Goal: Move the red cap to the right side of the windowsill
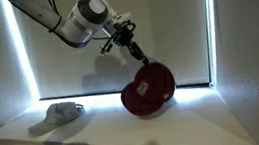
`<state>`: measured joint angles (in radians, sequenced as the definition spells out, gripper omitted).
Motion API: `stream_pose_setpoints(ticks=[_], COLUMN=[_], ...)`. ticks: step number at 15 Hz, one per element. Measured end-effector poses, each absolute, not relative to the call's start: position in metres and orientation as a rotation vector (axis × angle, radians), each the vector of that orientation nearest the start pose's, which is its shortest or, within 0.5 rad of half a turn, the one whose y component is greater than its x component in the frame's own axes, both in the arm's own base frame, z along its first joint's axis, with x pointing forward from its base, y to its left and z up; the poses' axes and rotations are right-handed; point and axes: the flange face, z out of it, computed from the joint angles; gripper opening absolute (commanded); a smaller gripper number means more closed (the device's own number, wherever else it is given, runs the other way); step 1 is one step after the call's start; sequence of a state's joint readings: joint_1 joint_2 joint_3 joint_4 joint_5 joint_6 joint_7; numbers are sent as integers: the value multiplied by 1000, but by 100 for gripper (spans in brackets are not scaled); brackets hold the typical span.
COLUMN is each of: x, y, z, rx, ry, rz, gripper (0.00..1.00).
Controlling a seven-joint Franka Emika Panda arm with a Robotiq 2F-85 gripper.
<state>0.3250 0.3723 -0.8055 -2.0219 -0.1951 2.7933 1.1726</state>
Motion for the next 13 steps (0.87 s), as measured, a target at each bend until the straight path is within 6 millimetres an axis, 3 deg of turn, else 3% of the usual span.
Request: stream_pose_setpoints(ticks=[3, 6, 9, 11, 13], x=[579, 575, 570, 579, 583], y=[-271, -286, -286, -258, -201], z=[353, 357, 363, 364, 369], rx=[-2413, -2354, -2320, -2380, -2415], ry=[2038, 2017, 1896, 1762, 1629], rz=[-942, -1025, -1145, -1108, -1059], gripper=[74, 96, 100, 100, 100])
